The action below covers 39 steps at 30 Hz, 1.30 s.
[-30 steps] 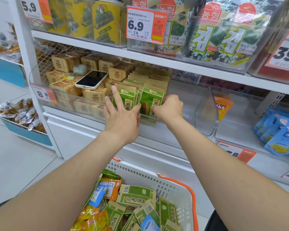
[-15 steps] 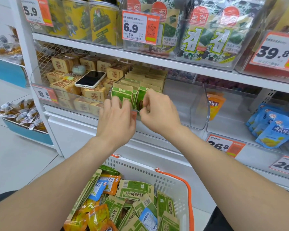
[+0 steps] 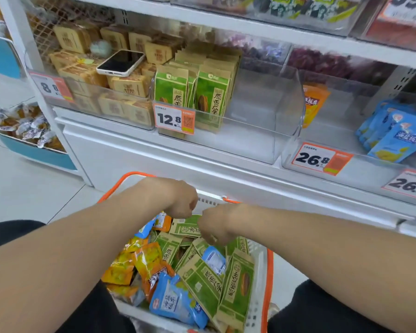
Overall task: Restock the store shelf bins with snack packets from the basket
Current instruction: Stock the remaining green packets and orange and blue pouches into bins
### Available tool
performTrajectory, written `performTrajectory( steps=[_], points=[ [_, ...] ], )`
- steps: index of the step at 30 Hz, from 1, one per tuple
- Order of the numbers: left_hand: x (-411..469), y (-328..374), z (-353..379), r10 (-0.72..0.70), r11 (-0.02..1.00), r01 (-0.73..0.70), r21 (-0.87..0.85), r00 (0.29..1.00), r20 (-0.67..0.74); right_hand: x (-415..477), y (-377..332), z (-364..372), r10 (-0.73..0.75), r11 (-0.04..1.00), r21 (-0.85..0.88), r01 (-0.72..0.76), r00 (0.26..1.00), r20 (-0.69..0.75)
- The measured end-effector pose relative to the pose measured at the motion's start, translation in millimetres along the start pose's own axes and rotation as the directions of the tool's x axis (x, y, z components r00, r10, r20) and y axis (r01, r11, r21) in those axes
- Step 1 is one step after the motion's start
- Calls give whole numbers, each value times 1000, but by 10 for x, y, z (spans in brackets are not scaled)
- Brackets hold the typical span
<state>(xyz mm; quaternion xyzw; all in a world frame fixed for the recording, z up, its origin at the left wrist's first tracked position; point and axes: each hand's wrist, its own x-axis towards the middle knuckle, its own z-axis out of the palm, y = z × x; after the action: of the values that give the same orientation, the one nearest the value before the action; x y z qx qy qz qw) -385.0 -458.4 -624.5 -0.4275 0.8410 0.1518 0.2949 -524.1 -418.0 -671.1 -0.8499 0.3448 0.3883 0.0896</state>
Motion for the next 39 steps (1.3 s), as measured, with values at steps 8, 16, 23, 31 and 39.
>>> performTrajectory(
  steps=[8,16,23,31,39],
  points=[
    [284,359,107,76,988,-84,131,995,64,130,-225,482,-102,986,-113,125,976,195],
    [384,385,59,117,989,-122,89,991,61,114,-142,622,-99,989,-85,120,971,216],
    [279,300,-76,62,994,-67,85,996,65,28,43,165,-4,977,211,-26,990,141],
    [22,59,-339,-110,994,110,6,994,-8,-316,437,-434,207,741,666,-88,973,-101],
    [-152,-334,-537,-130,927,-6,-375,933,-336,-607,721,-607,326,664,744,-70,923,-204]
  ],
)
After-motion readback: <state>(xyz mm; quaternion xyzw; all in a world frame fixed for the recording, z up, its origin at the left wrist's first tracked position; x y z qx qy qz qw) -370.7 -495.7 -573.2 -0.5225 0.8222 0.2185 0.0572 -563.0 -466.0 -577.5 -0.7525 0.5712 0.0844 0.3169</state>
